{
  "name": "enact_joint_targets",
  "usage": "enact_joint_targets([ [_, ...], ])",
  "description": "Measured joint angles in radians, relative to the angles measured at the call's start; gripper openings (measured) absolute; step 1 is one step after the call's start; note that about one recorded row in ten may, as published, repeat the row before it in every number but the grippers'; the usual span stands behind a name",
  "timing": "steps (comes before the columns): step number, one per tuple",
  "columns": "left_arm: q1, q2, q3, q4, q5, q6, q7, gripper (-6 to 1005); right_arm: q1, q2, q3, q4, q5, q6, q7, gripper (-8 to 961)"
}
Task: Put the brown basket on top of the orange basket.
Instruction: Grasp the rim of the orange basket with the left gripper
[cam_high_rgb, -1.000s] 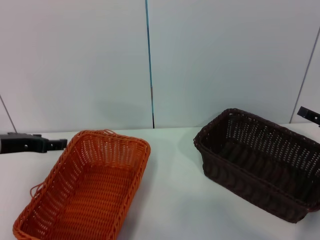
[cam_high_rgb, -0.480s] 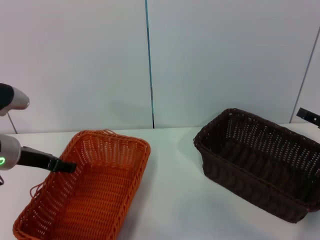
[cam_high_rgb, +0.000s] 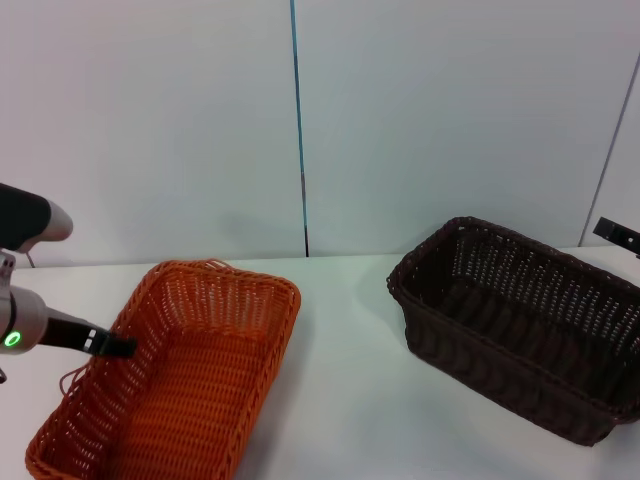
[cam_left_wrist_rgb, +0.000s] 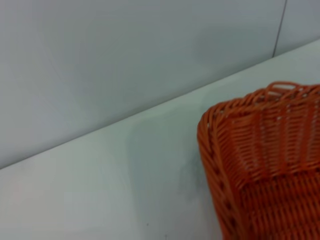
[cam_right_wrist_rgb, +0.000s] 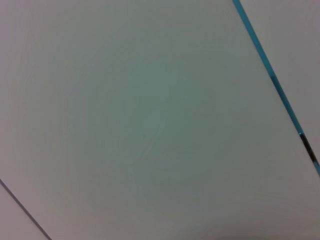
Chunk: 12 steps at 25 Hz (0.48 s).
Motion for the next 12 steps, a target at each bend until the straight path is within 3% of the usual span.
enact_joint_targets([
  [12, -0.008, 0.004, 0.0, -0.095, 0.035, -0.083, 0.002, 839, 0.0, 0.001, -0.01, -0.009, 0.005, 0.003, 0.0, 788],
])
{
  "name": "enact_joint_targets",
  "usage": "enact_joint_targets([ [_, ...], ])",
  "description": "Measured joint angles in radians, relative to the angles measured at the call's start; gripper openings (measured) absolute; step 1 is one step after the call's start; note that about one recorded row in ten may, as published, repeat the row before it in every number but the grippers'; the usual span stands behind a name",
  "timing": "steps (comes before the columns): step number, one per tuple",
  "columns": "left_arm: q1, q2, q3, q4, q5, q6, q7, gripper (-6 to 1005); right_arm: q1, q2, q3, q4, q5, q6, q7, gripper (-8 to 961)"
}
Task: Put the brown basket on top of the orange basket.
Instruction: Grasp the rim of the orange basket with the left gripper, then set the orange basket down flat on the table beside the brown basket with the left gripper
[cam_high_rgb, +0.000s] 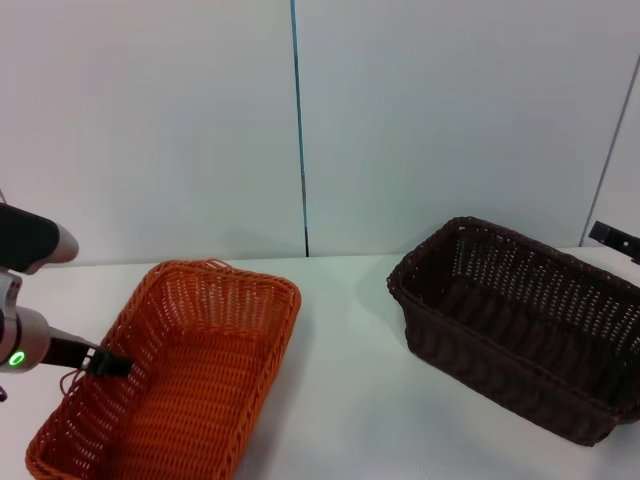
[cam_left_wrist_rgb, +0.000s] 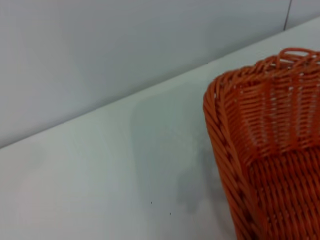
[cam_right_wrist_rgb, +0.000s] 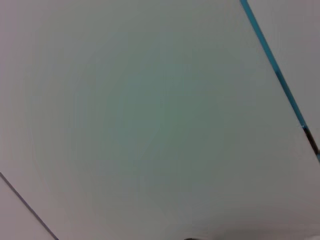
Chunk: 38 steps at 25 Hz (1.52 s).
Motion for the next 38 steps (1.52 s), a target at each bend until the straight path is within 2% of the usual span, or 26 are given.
enact_joint_targets([
  [6, -0.008, -0.007, 0.003, -0.027, 0.002, -0.023, 0.006, 838, 0.0, 0.0, 0.0, -0.004, -0.001, 0.005, 0.0, 788],
  [22, -0.001, -0.023, 0.013, -0.014, 0.004, -0.051, -0.006, 734, 0.007, -0.001, -0.001, -0.015, -0.004, 0.028, 0.0, 788],
  [36, 0.0, -0.024, 0.026, -0.011, 0.022, -0.043, -0.016, 240, 0.008, -0.004, -0.001, -0.028, -0.006, 0.041, 0.0, 788],
  [38, 0.001, -0.024, 0.032, -0.01, 0.026, -0.039, -0.016, 236, 0.009, -0.004, -0.001, -0.028, -0.006, 0.043, 0.0, 788],
])
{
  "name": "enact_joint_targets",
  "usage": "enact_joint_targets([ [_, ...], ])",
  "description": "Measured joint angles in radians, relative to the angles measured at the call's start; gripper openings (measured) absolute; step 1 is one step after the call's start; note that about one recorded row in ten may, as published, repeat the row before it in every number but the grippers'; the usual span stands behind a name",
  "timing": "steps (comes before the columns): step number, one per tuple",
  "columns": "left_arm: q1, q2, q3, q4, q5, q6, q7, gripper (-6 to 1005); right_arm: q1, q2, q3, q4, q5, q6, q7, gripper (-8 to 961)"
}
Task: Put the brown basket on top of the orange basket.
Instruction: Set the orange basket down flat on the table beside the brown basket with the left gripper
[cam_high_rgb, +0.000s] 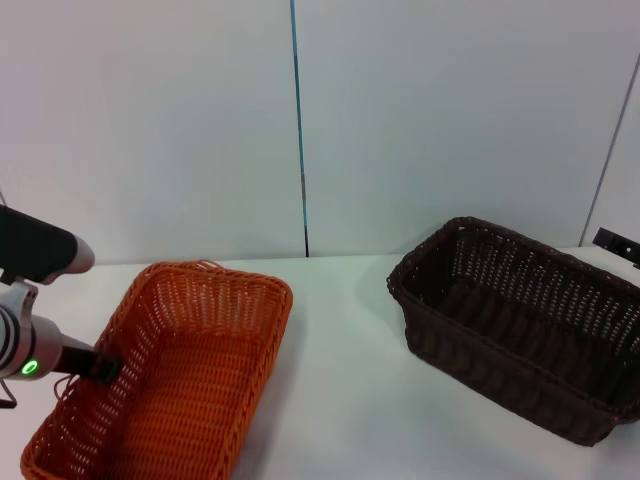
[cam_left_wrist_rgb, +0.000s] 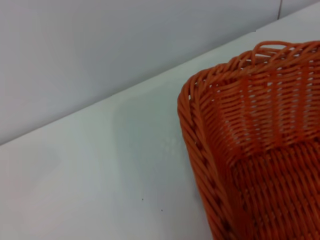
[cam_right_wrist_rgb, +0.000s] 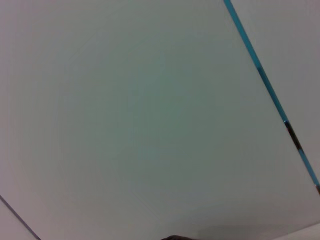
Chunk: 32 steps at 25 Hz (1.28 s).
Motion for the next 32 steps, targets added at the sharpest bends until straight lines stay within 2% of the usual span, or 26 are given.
enact_joint_targets([
  [11, 0.003, -0.002, 0.005, 0.003, 0.002, 0.004, 0.001, 217, 0.001, 0.001, 0.0, 0.0, 0.0, 0.007, 0.0, 788],
  [23, 0.009, -0.004, 0.001, 0.066, 0.002, 0.065, -0.003, 203, -0.002, 0.002, 0.0, 0.0, 0.0, 0.009, 0.0, 788],
  [32, 0.023, -0.018, 0.004, 0.081, 0.002, 0.052, 0.002, 195, 0.001, 0.0, 0.0, -0.009, 0.0, 0.02, 0.0, 788],
])
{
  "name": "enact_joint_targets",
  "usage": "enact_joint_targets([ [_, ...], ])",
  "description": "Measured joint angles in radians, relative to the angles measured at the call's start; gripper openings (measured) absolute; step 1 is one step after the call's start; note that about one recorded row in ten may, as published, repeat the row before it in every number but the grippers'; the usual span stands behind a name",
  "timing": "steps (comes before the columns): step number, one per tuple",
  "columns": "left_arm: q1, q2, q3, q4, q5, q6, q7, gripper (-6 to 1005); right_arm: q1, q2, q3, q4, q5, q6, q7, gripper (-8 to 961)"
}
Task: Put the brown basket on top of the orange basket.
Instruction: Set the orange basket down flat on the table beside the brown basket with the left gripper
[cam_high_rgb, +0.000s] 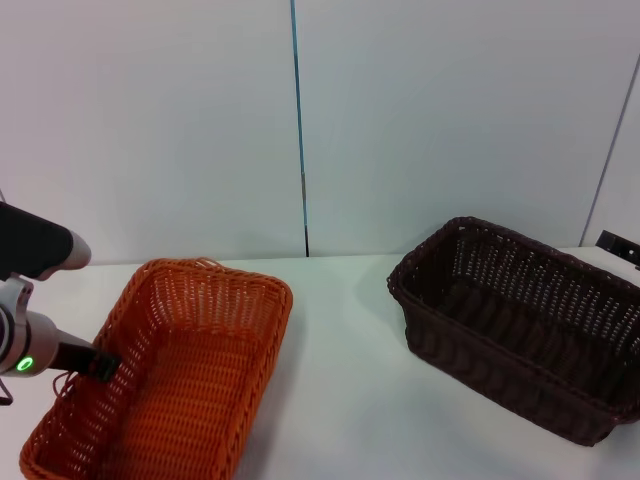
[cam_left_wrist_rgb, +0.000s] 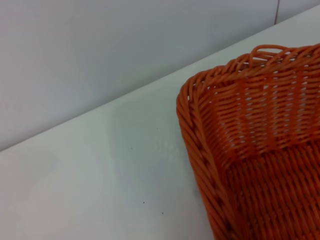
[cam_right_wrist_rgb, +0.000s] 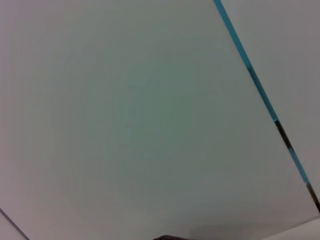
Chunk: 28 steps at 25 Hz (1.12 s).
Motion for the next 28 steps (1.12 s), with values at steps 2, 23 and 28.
enact_joint_targets([
  [2, 0.001, 0.0, 0.0, 0.013, 0.0, 0.014, 0.0, 194, 0.0, 0.0, 0.0, 0.0, 0.0, 0.001, 0.0, 788],
  [23, 0.022, -0.021, 0.027, 0.276, 0.001, 0.256, -0.006, 175, -0.002, 0.0, 0.0, -0.002, 0.0, 0.003, 0.0, 788],
  [28, 0.025, -0.018, 0.027, 0.329, 0.001, 0.302, -0.009, 171, -0.003, 0.001, 0.0, -0.002, 0.0, 0.003, 0.0, 788],
])
